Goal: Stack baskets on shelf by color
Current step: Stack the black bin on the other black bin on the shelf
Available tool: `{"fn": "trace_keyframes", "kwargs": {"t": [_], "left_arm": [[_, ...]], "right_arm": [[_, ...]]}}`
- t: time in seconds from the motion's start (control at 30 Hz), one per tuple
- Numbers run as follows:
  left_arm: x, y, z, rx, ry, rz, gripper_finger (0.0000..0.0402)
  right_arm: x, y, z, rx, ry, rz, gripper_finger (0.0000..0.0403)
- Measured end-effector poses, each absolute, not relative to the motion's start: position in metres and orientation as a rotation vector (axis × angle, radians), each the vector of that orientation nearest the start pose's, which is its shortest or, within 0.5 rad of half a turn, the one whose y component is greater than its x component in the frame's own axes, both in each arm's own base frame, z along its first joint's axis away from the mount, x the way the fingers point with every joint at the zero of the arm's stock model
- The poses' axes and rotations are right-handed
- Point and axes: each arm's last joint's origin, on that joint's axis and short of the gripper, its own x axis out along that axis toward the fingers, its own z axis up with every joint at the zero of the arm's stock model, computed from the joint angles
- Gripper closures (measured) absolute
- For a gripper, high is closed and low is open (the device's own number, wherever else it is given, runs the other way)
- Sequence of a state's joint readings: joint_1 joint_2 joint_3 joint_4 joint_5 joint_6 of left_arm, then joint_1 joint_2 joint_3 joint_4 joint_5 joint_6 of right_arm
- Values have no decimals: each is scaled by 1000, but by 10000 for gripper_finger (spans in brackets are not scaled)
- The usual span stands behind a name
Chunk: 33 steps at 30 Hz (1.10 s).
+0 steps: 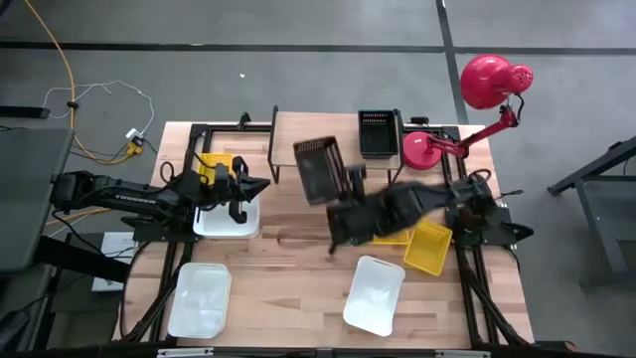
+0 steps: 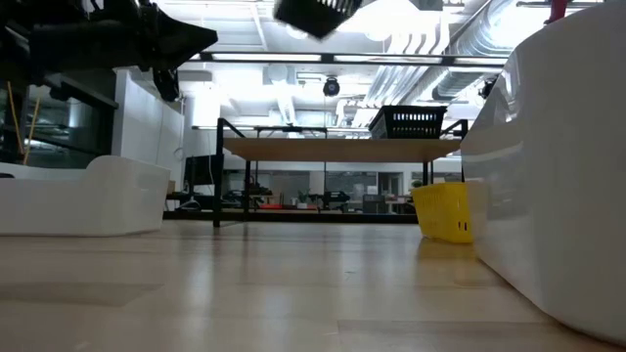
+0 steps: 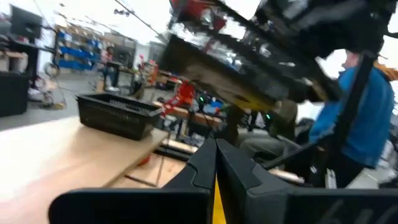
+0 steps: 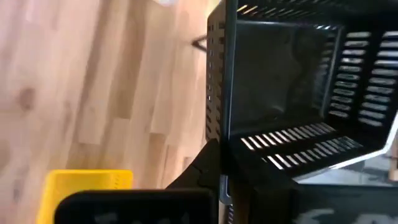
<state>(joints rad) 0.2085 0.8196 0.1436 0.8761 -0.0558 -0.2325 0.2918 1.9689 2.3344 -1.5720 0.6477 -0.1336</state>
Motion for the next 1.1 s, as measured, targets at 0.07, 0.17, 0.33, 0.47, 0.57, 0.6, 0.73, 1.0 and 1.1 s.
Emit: {"fn": "trace_keyframes", "kwargs": {"t": [0.07, 0.17, 0.33, 0.47, 0.57, 0.6, 0.73, 1.0, 1.1], "left_arm": [[160, 35, 209, -214, -222, 215, 402], [160, 34, 209, -211, -217, 180, 402], [160, 33, 209, -233, -213, 140, 401], [160, 33, 209, -235, -215, 147, 401], [160, 33, 209, -235, -217, 162, 401], [160, 34, 209, -236, -219, 172, 402], [160, 34, 209, -239, -224, 205, 402], [160, 35, 209, -242, -226, 221, 401], [160, 35, 208, -245, -218, 220, 401]], "right_arm": [[354, 72, 407, -633, 1123, -255, 403], [345, 57, 411, -603, 1140, -254, 403], [299, 44, 411, -589, 1186, -276, 403], [250, 32, 411, -564, 1183, -349, 403], [231, 25, 406, -569, 1168, -392, 403], [228, 23, 404, -576, 1167, -398, 403], [227, 13, 394, -643, 1229, -381, 403], [239, -29, 385, -628, 1330, -454, 403], [239, -45, 384, -553, 1345, -505, 403]]}}
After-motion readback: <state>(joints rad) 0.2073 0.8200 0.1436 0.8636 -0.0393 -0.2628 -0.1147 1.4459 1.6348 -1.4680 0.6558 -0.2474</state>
